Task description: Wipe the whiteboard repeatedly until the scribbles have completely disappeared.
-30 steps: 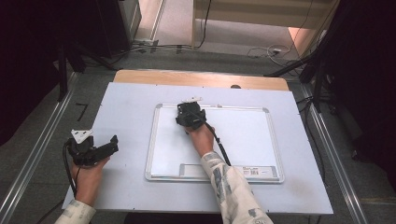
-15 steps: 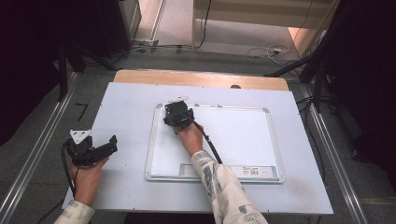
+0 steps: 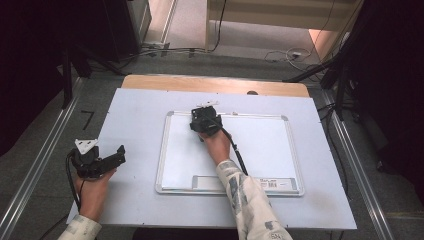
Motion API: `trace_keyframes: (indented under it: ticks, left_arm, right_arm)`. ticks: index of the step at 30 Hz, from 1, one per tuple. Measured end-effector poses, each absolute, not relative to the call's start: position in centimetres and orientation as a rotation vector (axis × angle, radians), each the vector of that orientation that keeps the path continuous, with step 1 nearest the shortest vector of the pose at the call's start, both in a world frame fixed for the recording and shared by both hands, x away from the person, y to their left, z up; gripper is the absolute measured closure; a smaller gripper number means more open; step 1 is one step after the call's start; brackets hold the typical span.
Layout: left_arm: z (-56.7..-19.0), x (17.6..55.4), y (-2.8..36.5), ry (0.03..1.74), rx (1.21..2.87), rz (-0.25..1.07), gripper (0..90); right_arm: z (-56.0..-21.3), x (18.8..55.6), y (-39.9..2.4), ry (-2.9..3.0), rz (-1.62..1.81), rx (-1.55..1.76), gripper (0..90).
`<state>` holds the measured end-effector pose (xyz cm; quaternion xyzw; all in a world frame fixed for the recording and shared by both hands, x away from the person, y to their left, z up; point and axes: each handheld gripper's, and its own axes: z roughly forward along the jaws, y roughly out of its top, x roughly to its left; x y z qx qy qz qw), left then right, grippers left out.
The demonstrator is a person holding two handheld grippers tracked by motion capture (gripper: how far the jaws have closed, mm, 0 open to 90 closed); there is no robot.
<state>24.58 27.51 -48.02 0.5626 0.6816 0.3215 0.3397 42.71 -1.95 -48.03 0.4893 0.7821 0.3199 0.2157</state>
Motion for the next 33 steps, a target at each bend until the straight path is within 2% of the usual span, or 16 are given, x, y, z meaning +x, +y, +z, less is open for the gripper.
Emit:
trace_keyframes:
  ticks: [9, 17, 25, 33]
  left_arm:
    - [-48.0, 24.7, 27.3, 1.772, 1.466, 0.84, 5.5]
    - [-48.0, 24.8, 27.2, 1.769, 1.468, 0.841, 5.5]
    - [-48.1, 24.9, 27.0, 1.762, 1.489, 0.842, 5.5]
    - [-48.2, 24.9, 27.1, 1.768, 1.485, 0.842, 5.5]
  right_arm:
    - [-48.1, 41.5, -1.0, 2.181, 0.89, 1.337, 38.5]
    - [-48.3, 38.8, 1.3, 2.256, 0.915, 1.241, 38.5]
    - [-48.4, 35.7, 1.5, 2.309, 0.945, 1.18, 38.5]
    - [-48.2, 34.8, 0.9, 2.345, 0.956, 1.19, 38.5]
